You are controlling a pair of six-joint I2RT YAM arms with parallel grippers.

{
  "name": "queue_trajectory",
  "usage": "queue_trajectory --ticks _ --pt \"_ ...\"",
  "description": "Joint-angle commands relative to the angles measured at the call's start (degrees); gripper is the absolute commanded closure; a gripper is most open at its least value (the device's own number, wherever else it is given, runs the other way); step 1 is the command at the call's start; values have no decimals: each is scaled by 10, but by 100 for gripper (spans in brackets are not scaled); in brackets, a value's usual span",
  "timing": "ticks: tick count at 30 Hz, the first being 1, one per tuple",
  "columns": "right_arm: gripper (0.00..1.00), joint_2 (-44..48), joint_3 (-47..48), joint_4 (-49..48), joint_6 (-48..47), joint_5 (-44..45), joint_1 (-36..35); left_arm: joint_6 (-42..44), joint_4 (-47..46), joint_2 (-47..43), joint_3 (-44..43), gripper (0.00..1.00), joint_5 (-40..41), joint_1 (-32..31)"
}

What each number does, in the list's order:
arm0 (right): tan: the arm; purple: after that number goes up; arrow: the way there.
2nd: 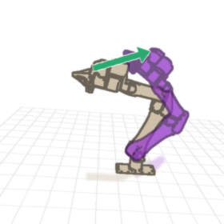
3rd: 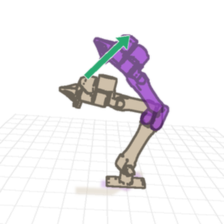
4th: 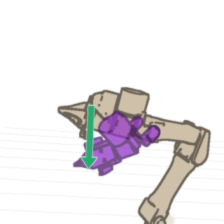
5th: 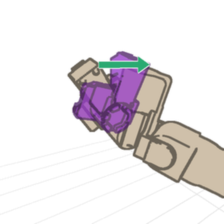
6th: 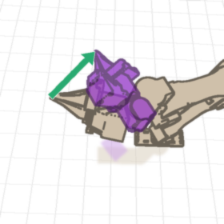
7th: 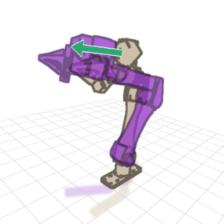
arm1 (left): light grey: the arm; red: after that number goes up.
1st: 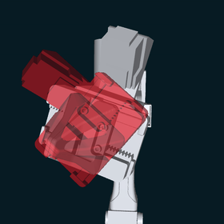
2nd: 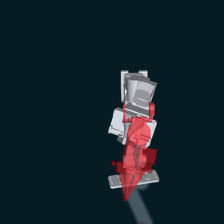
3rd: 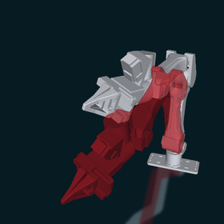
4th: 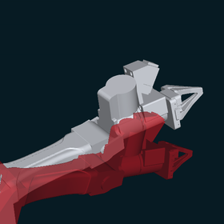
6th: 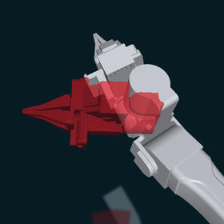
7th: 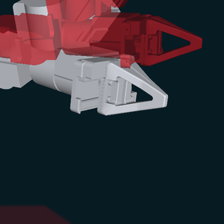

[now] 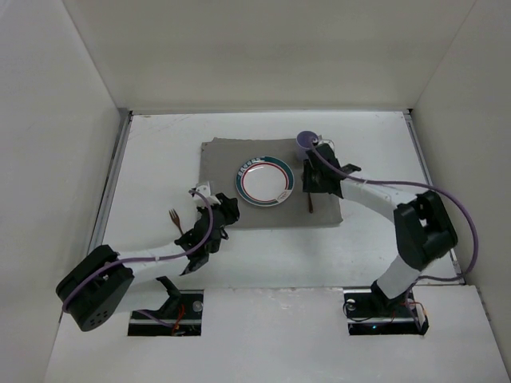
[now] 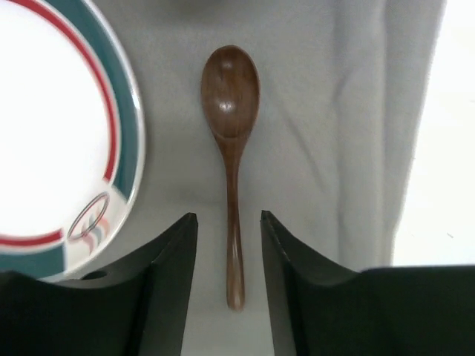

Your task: Set the dinner table for one person

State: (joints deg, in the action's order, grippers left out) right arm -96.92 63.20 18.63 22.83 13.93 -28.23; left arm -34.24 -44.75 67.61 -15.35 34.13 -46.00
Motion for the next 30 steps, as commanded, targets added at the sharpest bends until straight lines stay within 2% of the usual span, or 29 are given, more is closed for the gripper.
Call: queue_trajectory --ticks 1,3,6,9,13,16,22,25,30 --pt "50 104 -15 -38 9 15 -13 13 15 -13 -30 68 10 3" --pt "46 155 -44 -62 15 23 -21 15 47 -8 -43 69 18 7" --pt "48 229 -97 -110 34 45 -26 4 115 -20 -61 69 29 10" --pt "57 315 -176 -193 36 76 -37 -21 205 -51 -77 69 39 20" --pt "78 420 -280 -275 41 131 -49 -61 353 -85 -104 70 37 60" --pt "86 478 -333 -299 70 167 -53 -86 453 -114 -121 71 32 93" --pt "80 558 -419 -355 128 167 -54 -121 620 -122 -162 68 15 175" --pt "75 581 -423 -354 129 151 -53 -120 643 -103 -166 67 9 194" --pt "73 601 -430 -351 133 152 -54 -134 665 -69 -163 68 16 198"
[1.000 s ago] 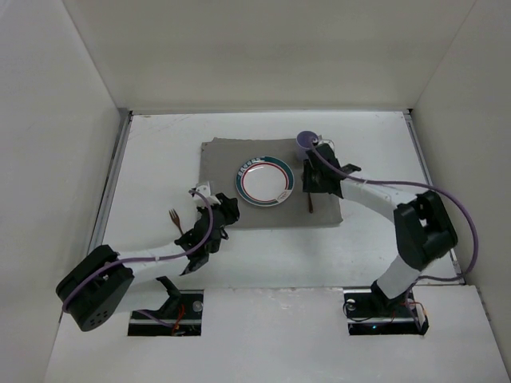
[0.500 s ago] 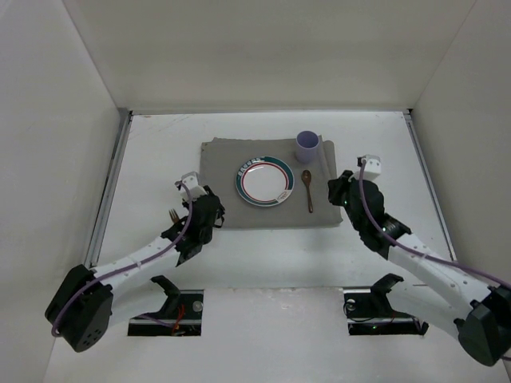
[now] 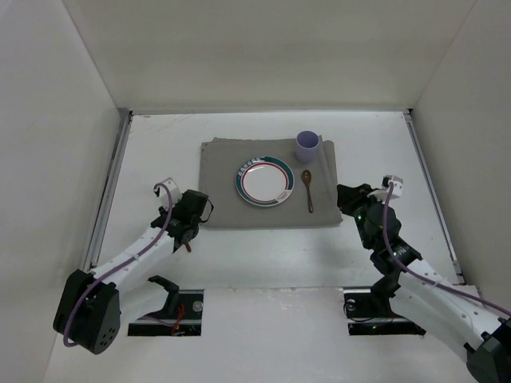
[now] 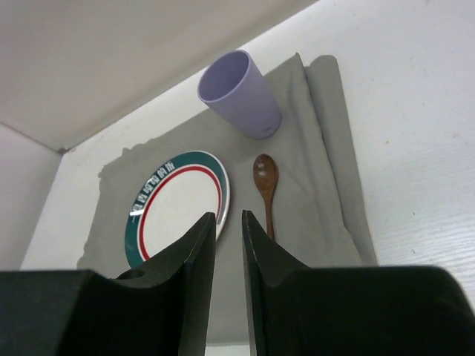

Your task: Set the dinner table for one person

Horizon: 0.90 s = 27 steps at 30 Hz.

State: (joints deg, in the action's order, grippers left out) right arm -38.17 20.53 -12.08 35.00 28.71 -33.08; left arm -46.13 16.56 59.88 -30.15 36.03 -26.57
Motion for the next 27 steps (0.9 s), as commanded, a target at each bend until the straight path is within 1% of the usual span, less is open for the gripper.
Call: queue_trajectory --ticks 1,5,7,14,19,23,27 --pt "72 15 -5 -45 11 6 -5 -22 56 10 -10 68 -6 7" --pt "69 11 -4 -44 12 -1 1 -34 46 6 19 69 -24 33" --pt "68 3 -4 -47 12 -2 -1 -29 31 9 29 71 -43 45" --pt "68 -38 6 -52 11 -14 -2 -20 8 29 51 73 -75 68" --pt "68 -54 13 -57 5 -15 -4 2 -35 50 65 74 -97 79" --pt "68 -62 15 -52 3 -18 -4 7 -46 55 74 82 -108 93" --pt "68 -59 11 -56 4 -18 -4 17 -35 25 70 93 -111 96"
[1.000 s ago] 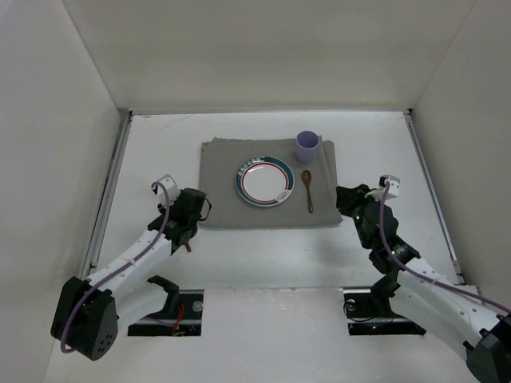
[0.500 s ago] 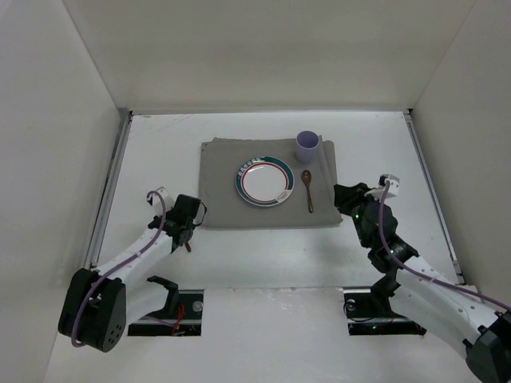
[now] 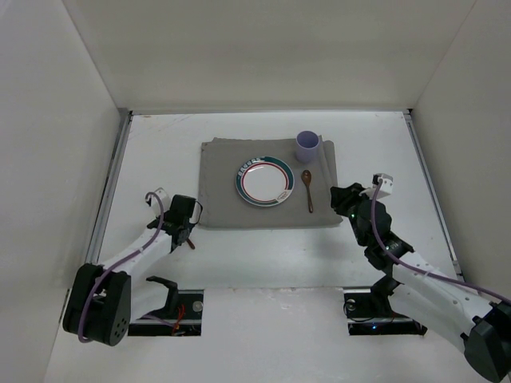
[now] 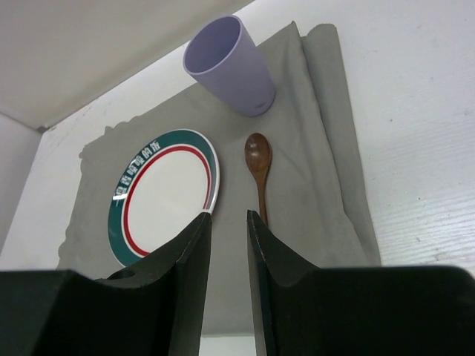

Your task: Set the dinner table for one person

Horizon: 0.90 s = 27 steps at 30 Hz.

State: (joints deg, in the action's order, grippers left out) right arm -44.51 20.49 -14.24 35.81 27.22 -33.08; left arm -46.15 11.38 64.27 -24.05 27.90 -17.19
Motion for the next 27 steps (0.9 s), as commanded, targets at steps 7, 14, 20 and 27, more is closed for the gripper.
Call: queue_trajectory --ticks 7,14,20,27 --pt "68 -6 13 -35 -5 -2 -4 99 92 -69 -98 95 36 -66" --pt "68 -10 13 -37 -5 4 -4 206 83 69 -246 94 38 -161" --pt "69 -16 14 -38 -7 6 -4 279 37 219 -347 92 0 -187" --pt "69 -14 12 -39 -7 8 -4 335 31 335 -412 91 16 -184"
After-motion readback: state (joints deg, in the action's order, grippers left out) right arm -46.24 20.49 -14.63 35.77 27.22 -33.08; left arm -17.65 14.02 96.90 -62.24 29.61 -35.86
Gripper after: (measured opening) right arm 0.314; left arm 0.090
